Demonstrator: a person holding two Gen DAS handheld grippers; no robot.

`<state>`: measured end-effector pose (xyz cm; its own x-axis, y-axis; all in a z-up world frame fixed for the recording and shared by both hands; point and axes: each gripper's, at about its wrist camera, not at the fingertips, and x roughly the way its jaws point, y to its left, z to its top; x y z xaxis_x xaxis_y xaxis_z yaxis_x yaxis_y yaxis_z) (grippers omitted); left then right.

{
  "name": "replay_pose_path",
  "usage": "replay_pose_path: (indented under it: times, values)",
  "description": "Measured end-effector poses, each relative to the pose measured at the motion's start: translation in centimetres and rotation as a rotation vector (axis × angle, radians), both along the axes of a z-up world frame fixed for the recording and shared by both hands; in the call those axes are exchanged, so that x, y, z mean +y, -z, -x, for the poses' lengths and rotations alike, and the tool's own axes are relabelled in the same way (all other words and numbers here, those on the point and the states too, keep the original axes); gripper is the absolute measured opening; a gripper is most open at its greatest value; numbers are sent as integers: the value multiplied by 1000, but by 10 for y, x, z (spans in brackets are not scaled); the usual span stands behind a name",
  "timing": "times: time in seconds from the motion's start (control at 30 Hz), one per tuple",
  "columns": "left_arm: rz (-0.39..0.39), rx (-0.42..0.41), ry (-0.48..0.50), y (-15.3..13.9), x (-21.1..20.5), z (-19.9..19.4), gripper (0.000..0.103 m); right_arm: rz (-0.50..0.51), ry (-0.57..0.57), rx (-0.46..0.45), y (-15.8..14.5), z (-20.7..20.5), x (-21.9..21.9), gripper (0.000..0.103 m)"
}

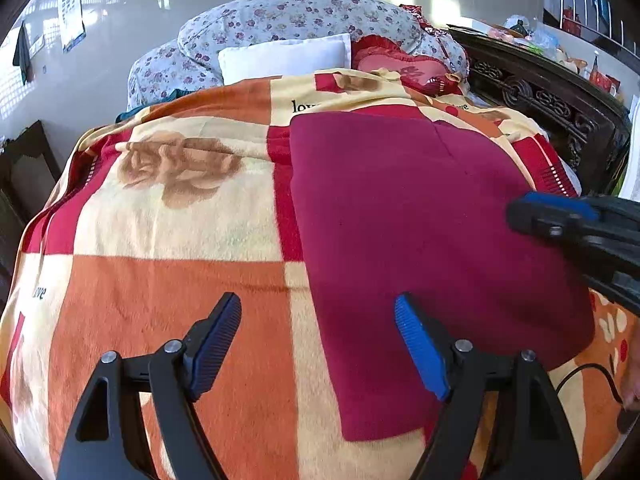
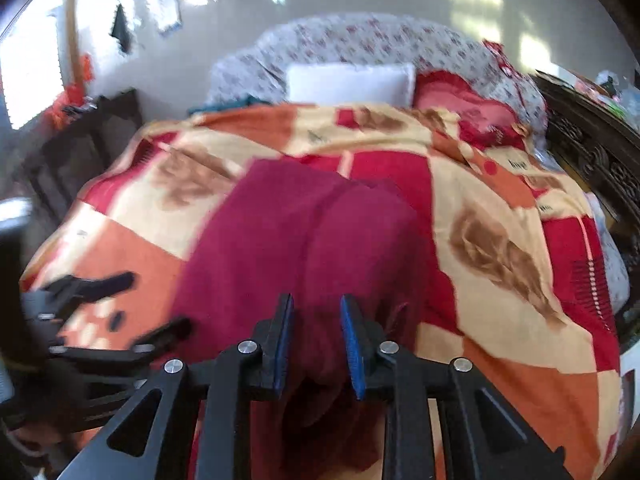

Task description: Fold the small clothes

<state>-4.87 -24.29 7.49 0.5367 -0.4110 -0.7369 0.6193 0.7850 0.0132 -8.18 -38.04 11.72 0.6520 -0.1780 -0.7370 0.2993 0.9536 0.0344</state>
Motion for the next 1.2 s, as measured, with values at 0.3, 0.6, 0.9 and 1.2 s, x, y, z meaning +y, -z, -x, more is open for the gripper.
replay_pose_path:
  times: [0.3, 0.6, 0.9, 1.2]
  values:
    - [-4, 7, -3, 5, -4, -3, 85, -33, 26, 14, 13, 8, -11, 16]
    - [121, 164, -12, 13, 13, -19, 89, -70, 22, 3, 24, 35, -1, 27]
    - [286, 310, -1, 25, 19, -47, 89, -296, 121, -144, 23, 55, -48, 98]
    - [373, 420, 29, 45, -1, -54, 92, -415, 83, -125, 56, 17, -58, 83]
